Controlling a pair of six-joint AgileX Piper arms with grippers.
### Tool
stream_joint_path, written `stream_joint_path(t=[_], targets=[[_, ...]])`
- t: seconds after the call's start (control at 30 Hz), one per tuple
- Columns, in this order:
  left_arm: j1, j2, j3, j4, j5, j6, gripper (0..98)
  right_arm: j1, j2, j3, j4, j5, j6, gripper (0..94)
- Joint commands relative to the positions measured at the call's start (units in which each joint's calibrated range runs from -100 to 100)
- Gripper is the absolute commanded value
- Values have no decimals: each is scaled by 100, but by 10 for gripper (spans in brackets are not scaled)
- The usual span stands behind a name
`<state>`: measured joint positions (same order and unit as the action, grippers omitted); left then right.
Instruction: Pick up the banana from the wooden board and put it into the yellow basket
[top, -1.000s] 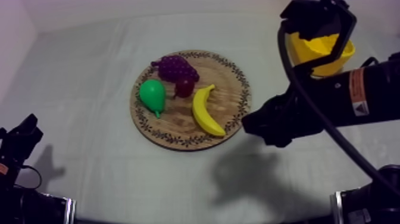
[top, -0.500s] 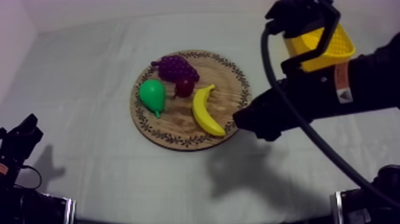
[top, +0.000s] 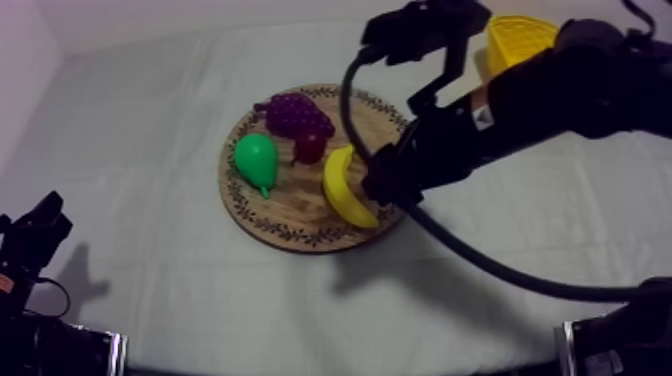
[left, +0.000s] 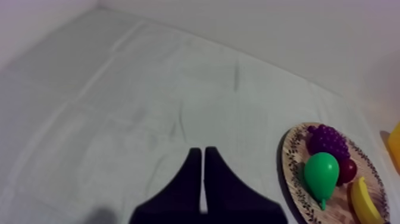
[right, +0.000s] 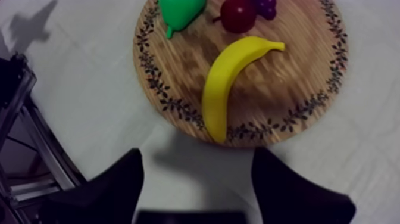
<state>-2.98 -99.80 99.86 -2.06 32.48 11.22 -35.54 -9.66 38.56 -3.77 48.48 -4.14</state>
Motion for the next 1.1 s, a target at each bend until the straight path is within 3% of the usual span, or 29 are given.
stream_joint_path(t=[0.0,0.47,0.7,0.87,1.07], targets=[[-3,-3,3,-1,2,-1,1,5,337,-124,-73,63,73,510],[-3,-3,3,-1,2,3,1,-37,1810,-918,-369,-43,20,503],[-3,-3,3,-1,2,4,1,47,2596,-1466,-329,37,-118,499],[-3,-3,3,-1,2,4,1,130,3028,-1950,-295,318,-173,492],[-3,-3,3,-1,2,4,1,261,3464,-2584,-485,992,-2,489]])
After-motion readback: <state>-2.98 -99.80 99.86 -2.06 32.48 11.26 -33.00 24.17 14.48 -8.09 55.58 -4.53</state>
